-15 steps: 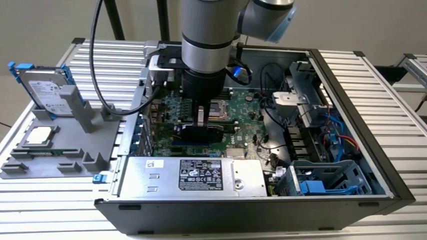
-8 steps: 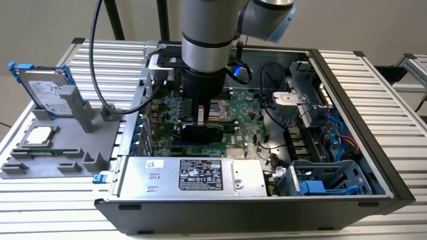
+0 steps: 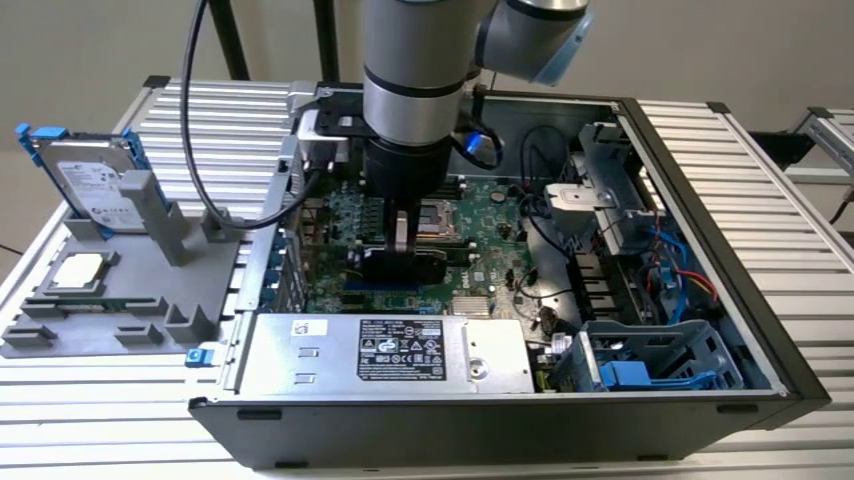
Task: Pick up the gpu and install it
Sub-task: 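Insert the gpu into the slot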
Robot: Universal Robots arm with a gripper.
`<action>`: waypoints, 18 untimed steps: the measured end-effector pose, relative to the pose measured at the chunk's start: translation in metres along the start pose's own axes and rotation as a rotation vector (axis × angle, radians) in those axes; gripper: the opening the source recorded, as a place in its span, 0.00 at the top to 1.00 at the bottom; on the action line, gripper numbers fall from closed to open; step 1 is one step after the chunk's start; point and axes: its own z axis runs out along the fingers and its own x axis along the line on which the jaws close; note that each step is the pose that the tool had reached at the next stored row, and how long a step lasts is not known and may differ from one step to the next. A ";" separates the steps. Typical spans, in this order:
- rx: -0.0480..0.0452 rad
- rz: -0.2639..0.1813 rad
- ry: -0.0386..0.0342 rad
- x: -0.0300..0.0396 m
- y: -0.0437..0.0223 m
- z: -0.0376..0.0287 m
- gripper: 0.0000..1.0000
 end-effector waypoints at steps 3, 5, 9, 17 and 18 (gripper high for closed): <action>-0.0006 0.000 0.0009 0.0001 0.0002 0.0017 1.00; -0.0005 0.000 0.0005 0.0000 0.0003 0.0024 1.00; -0.0001 0.000 0.0000 0.0000 0.0001 0.0026 1.00; 0.0004 0.000 -0.0002 -0.0001 0.0002 0.0029 1.00; 0.0010 0.000 -0.0008 -0.0001 0.0003 0.0033 1.00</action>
